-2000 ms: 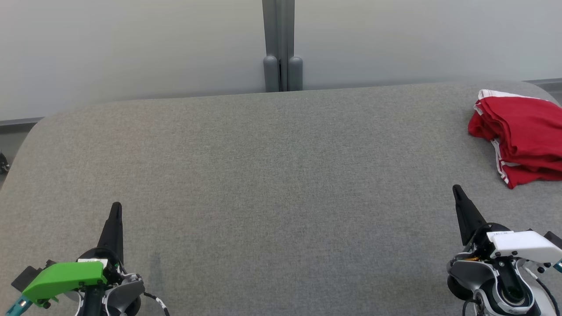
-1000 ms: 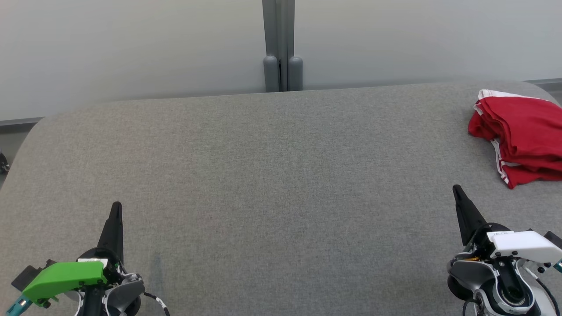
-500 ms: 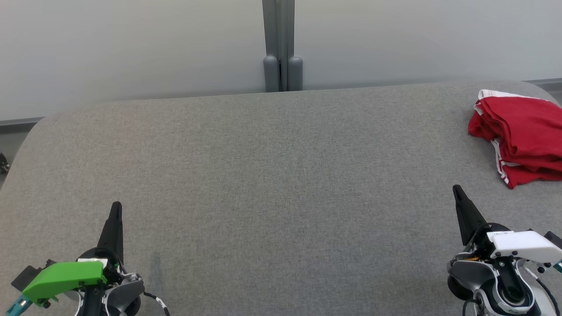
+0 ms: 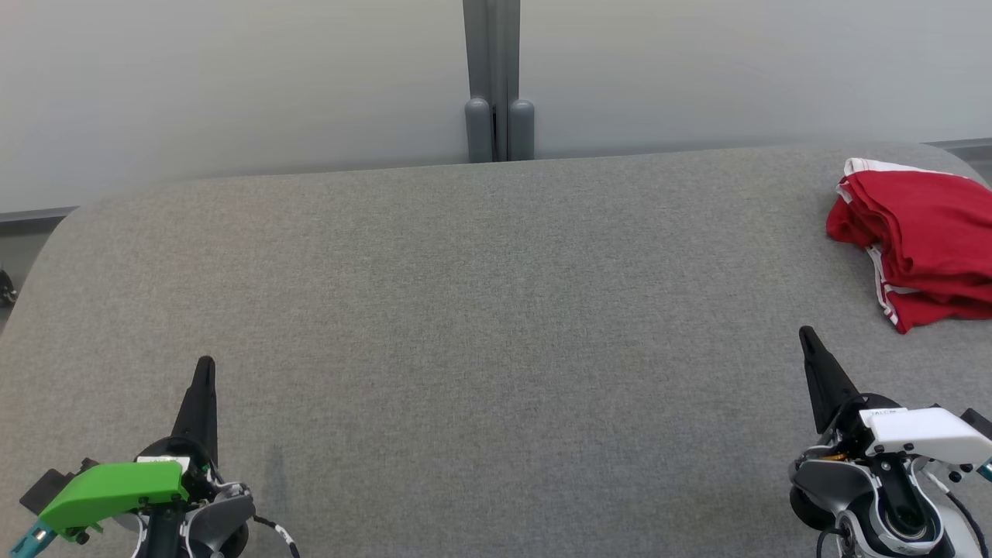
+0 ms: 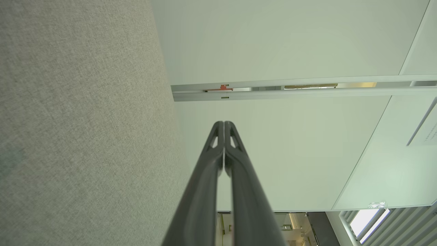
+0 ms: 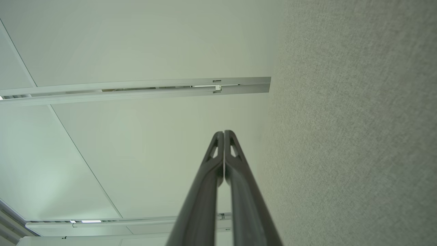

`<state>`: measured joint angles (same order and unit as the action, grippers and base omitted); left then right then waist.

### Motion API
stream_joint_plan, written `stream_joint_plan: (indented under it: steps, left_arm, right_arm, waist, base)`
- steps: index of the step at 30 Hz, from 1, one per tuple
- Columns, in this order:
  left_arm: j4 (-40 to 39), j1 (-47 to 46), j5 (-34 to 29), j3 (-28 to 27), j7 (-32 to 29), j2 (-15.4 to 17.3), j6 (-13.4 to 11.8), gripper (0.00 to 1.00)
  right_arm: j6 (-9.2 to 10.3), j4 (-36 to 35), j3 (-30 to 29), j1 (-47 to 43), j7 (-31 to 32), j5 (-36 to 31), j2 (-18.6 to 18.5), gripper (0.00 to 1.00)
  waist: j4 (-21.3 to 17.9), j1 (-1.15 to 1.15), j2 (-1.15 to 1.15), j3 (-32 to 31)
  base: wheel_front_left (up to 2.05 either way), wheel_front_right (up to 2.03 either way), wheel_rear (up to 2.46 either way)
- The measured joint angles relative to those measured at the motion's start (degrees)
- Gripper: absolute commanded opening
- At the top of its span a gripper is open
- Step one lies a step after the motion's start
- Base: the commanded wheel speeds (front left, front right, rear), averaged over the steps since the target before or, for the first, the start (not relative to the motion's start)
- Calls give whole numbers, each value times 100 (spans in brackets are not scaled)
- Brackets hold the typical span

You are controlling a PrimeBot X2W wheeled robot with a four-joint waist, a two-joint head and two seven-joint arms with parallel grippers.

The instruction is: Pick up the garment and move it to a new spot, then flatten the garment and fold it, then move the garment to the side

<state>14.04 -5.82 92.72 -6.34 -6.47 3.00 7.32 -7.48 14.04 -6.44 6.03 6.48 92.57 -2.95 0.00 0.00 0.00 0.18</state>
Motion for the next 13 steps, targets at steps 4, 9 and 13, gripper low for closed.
stream_joint_plan:
  steps: [4, 9, 13]
  left_arm:
    - [0, 0, -1, -2, 0, 0, 0, 0]
    - [0, -1, -1, -3, 0, -1, 0, 0]
    - [0, -1, -2, -4, 0, -1, 0, 0]
  right_arm:
    - [0, 0, -1, 0, 0, 0, 1, 0]
    - [0, 0, -2, 0, 1, 0, 1, 0]
    - [0, 0, -3, 0, 1, 0, 2, 0]
  waist:
    - [0, 0, 0, 0]
    - [0, 0, 0, 0]
    - [0, 0, 0, 0]
  base:
    - [0, 0, 0]
    - [0, 0, 0]
    - [0, 0, 0]
